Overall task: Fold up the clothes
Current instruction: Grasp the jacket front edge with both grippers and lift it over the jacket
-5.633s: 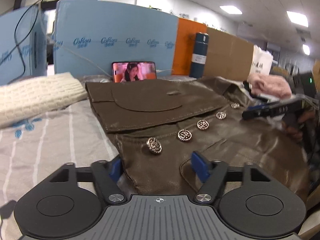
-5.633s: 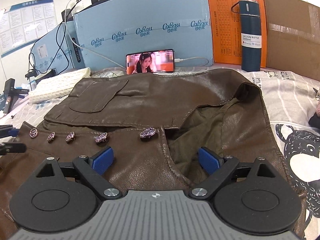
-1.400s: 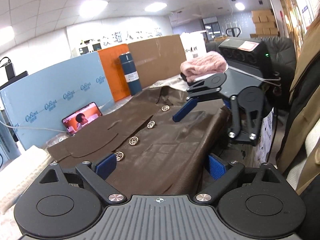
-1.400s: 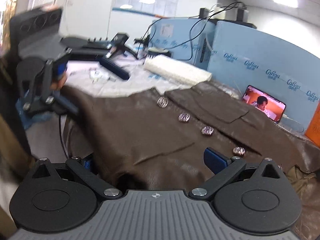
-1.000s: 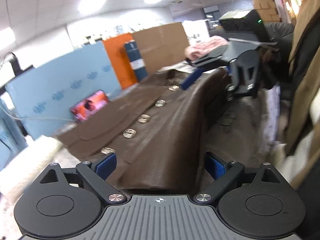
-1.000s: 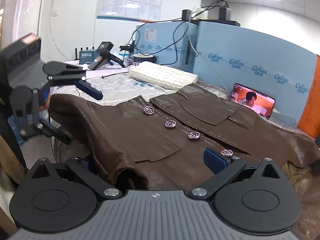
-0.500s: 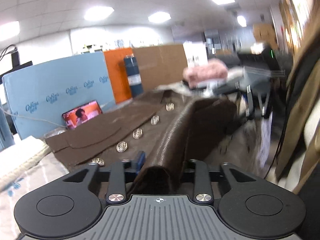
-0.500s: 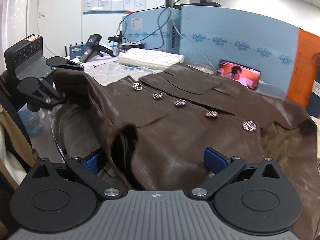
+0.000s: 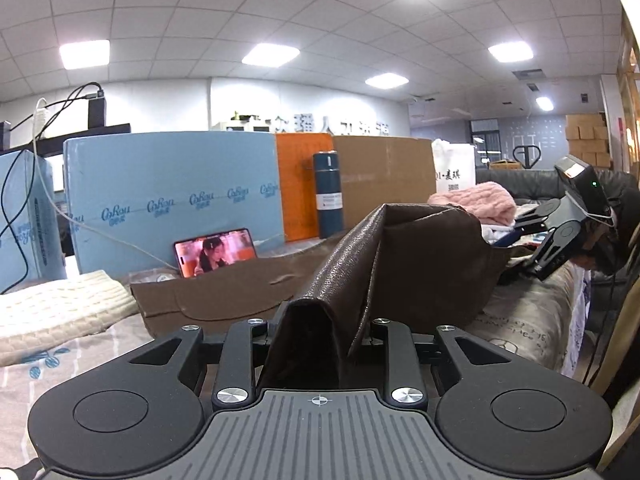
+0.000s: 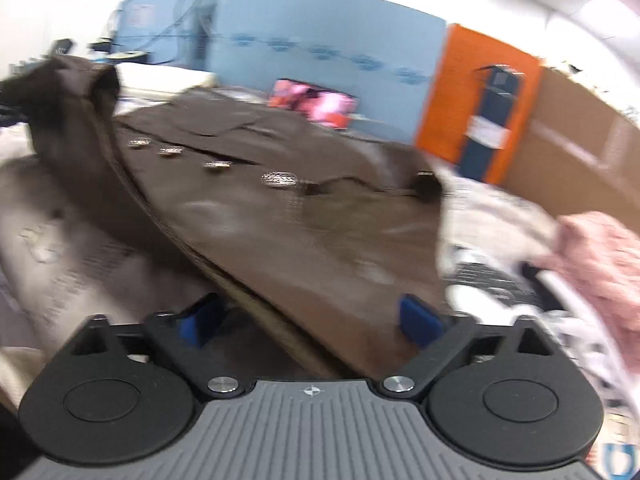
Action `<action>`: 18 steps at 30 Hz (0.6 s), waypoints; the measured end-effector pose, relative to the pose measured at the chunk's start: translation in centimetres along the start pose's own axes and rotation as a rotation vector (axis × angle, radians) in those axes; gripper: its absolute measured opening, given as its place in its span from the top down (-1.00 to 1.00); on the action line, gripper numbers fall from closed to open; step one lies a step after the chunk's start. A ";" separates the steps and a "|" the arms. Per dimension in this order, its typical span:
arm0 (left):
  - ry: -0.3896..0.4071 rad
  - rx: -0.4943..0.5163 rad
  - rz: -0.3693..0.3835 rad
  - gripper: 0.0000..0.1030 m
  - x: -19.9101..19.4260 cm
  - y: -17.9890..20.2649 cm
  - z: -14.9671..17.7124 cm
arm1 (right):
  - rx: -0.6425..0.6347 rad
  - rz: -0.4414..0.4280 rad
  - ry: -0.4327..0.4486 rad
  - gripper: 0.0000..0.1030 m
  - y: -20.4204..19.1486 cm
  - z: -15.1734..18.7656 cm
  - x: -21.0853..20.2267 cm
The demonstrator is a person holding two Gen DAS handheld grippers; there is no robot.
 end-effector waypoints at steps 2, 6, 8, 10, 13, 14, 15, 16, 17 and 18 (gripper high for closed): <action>0.004 -0.003 0.000 0.55 0.0 -0.1 -0.1 | -0.054 0.035 0.001 0.22 0.4 0.4 -0.3; 0.013 -0.016 0.016 0.67 -0.3 -0.1 -0.2 | -0.064 0.015 0.000 0.69 0.9 0.9 -0.6; 0.025 -0.029 0.035 0.78 -0.8 -0.1 -0.4 | -0.071 -0.012 0.011 0.83 0.6 0.7 -1.2; 0.047 -0.046 0.050 0.79 -1.5 -0.3 -0.8 | -0.075 -0.029 0.028 0.85 0.4 0.3 -2.2; 0.079 -0.048 0.036 0.79 -1.7 -0.6 -1.5 | -0.066 -0.024 0.084 0.85 0.7 -0.7 -3.2; 0.086 -0.041 0.018 0.79 -1.4 -0.8 -1.8 | -0.071 -0.017 0.101 0.85 0.8 -1.1 -3.3; 0.093 -0.033 0.000 0.79 -1.0 -1.1 -2.1 | -0.078 -0.009 0.118 0.85 0.9 -1.5 -3.3; 0.099 -0.026 -0.018 0.79 -0.6 -1.3 -2.4 | -0.087 0.001 0.134 0.85 1.0 -2.0 -3.2; 0.106 -0.018 -0.037 0.79 -0.3 -1.5 -2.8 | -0.091 0.007 0.155 0.85 1.3 -2.6 -3.0; 0.113 -0.014 -0.055 0.79 0.1 -1.8 -3.0 | -0.095 0.012 0.176 0.85 1.5 -3.2 -2.7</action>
Point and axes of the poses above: each gripper's, at about its wrist camera, not at the fingertips, and x roughly the way its jaws point, y to its right, z to its underside, the point moved 4 cm from there along x, roughly the way its jaws point, and after that the axes turned 1 degree about x, right-handed, at the moved point
